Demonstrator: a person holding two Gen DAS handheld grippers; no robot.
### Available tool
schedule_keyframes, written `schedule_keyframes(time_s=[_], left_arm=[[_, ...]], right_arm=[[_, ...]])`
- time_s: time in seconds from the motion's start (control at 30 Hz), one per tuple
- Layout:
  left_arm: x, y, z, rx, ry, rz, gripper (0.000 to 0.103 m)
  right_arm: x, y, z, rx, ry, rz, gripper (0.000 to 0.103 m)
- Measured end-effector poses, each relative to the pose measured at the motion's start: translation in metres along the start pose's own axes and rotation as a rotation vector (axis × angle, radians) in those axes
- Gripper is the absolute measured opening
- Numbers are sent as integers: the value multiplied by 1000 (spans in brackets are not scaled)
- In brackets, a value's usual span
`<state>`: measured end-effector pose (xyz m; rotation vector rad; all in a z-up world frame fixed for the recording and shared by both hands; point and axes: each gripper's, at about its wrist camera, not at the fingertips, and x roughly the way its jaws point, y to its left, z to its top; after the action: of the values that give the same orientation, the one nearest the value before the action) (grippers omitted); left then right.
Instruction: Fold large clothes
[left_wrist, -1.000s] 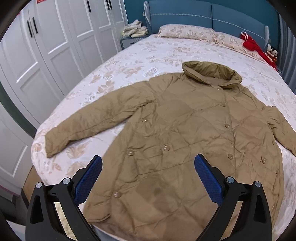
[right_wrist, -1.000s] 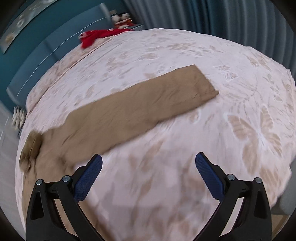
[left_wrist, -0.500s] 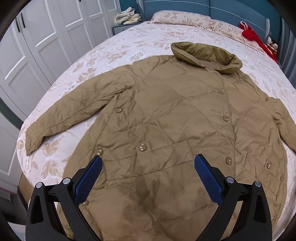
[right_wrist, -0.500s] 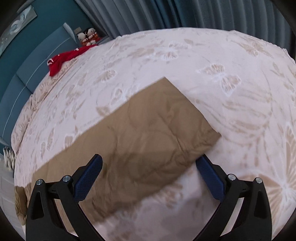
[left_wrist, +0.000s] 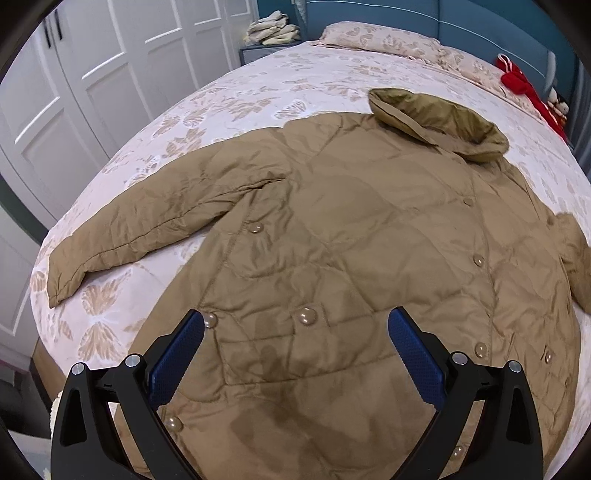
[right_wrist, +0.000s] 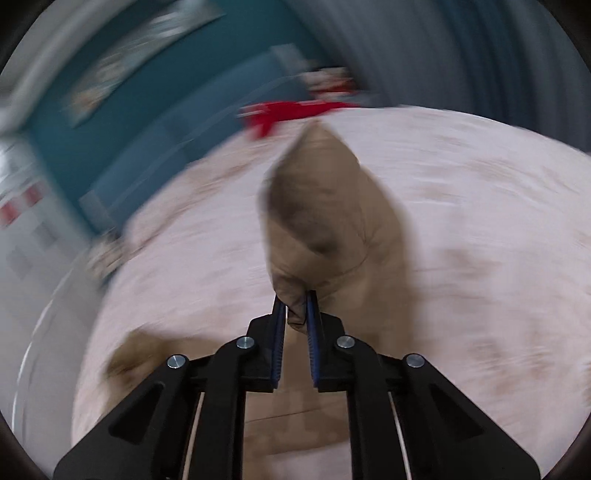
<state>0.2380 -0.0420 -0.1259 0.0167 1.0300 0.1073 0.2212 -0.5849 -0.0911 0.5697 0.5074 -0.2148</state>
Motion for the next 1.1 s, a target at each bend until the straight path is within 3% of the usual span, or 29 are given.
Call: schedule_keyframes(time_s=[0.13,0.27,0.37,0.47,0.57,0.63,0.73,0.83,0.93,1.03,1.1], left_arm=[[-3,20,3,-38,-4,-17,98],[-5,43,6,-77,-8,-23,98],[-3,59,9,-106,-10,-32,98],[2,73,17,-132,-7,-79,98],[9,79,28,-155,-9,-158,98],[17,80,38,-192,-6,-235,98],[40,74,57,-255,32,-353,98],[67,61,78,-319,79,-418,98],[92,39,98,-321,108,-450,98],[115,14,110,-277,186,-468,96],[124,5,112,-275,231,-493,86]], right_arm=[[25,117,-54,-179,130,225,11],[59,184,-124,-286,262,311,11],[87,209,-182,-301,395,344,11],[98,221,-223,-343,469,324,13],[94,229,-246,-350,516,315,28],[75,228,-251,-325,486,337,49],[52,217,-242,-315,452,327,51],[44,200,-228,-290,408,273,54],[39,159,-204,-192,370,199,56],[38,109,-180,-81,333,114,57],[41,71,-163,32,305,77,57]])
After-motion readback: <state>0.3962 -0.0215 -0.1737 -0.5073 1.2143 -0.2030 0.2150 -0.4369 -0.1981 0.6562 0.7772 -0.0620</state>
